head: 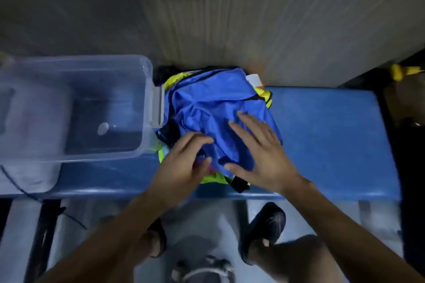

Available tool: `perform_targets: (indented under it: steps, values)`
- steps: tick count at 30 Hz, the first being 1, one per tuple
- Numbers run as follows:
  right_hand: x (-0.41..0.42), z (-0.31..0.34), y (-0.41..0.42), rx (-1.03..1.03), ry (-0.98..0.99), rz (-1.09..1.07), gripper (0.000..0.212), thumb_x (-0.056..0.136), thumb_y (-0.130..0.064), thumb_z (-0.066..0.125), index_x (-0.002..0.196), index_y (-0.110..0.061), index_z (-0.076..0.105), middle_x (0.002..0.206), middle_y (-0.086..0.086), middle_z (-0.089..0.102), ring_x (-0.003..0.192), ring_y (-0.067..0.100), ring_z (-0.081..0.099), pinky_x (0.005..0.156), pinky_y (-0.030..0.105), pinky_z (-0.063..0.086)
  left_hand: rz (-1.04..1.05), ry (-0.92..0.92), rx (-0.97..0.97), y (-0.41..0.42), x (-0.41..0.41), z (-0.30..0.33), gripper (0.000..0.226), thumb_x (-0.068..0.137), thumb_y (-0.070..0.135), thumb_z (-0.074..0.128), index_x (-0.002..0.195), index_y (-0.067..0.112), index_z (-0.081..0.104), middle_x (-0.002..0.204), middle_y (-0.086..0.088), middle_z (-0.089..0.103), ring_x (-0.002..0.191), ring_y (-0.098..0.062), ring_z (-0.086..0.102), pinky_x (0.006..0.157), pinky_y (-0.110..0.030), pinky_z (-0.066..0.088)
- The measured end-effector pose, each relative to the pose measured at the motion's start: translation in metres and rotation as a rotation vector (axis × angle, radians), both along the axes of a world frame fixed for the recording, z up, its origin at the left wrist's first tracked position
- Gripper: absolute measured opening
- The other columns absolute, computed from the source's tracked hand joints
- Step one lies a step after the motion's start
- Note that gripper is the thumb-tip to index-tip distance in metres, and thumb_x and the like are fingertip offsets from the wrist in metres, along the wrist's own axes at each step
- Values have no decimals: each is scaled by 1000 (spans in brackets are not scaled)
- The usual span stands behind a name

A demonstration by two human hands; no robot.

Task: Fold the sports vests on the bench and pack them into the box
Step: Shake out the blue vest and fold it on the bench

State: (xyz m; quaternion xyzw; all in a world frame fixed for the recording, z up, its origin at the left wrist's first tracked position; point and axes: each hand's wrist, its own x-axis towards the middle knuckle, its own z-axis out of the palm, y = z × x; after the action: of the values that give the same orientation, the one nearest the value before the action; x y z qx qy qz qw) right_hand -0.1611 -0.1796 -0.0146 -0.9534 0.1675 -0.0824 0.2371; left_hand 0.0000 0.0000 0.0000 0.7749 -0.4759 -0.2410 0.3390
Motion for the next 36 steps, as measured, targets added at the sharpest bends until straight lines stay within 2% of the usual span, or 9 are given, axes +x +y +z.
perform_targets:
  steps: [8, 13, 20, 23, 25, 27, 30, 33, 36]
  values:
    - [17, -93, -8, -211, -172, 114, 64, 100, -41, 44, 156, -12, 34, 167, 12, 23, 156, 33, 15, 121, 61, 20, -28, -102, -131, -11, -1, -83, 36, 95, 27, 68, 129, 29, 56, 118, 19, 52, 98, 0, 57, 87, -28, 50]
    - [18, -98, -14, -168, -248, 134, 60, 104, -42, 35, 155, -11, 35, 167, 7, 24, 156, 30, 17, 120, 60, 22, -4, 42, -244, -15, 3, -97, 34, 92, 20, 73, 123, 31, 61, 110, 16, 61, 97, -11, 60, 79, -10, 42]
    - [15, -85, -8, 17, -288, 73, 51, 106, -34, 35, 154, -18, 40, 164, -6, 31, 154, 18, 23, 120, 58, 24, -11, 169, -316, -13, 13, -106, 32, 100, 17, 61, 125, 36, 58, 111, 13, 65, 98, -21, 65, 83, -33, 53]
    - [15, -60, 6, 319, -343, -47, 38, 109, -27, 34, 138, -38, 56, 146, -19, 54, 141, 1, 41, 121, 39, 29, -18, 147, -334, -10, 14, -109, 38, 99, 10, 60, 123, 38, 56, 109, 15, 65, 97, -18, 66, 89, -26, 49]
    - [11, -37, 18, 480, -344, -196, 46, 111, -22, 35, 102, -51, 69, 106, -36, 65, 107, -17, 53, 104, 21, 37, -11, 137, -348, -8, 10, -110, 39, 97, 7, 62, 123, 36, 57, 109, 17, 65, 95, -17, 65, 88, -24, 48]
    - [3, -15, 29, 563, -418, -308, 43, 111, -21, 36, 86, -35, 69, 86, -28, 63, 84, -15, 51, 89, 20, 39, 1, 139, -368, -3, 4, -108, 37, 96, 8, 64, 124, 31, 58, 110, 17, 66, 95, -16, 65, 91, -28, 50]
    - [-11, 16, 42, 660, -551, -395, 38, 110, -18, 36, 91, -28, 67, 88, -20, 69, 84, -22, 56, 85, 2, 38, -9, 136, -369, 5, -6, -101, 32, 97, 15, 66, 123, 32, 59, 112, 19, 68, 98, -12, 67, 96, -32, 51]
    - [-23, 39, 48, 750, -632, -330, 41, 110, -23, 30, 123, -18, 69, 126, -8, 71, 128, 2, 57, 116, 24, 34, -26, 101, -363, 13, -12, -90, 32, 96, 19, 67, 120, 38, 59, 112, 22, 67, 98, -8, 67, 92, -37, 55]
    - [-37, 49, 51, 956, -807, -390, 45, 108, -31, 32, 130, -12, 66, 132, 7, 68, 129, 19, 60, 119, 41, 36, -32, -18, -415, 20, -21, -74, 30, 94, 16, 68, 114, 37, 60, 112, 19, 66, 91, -9, 67, 87, -32, 55]
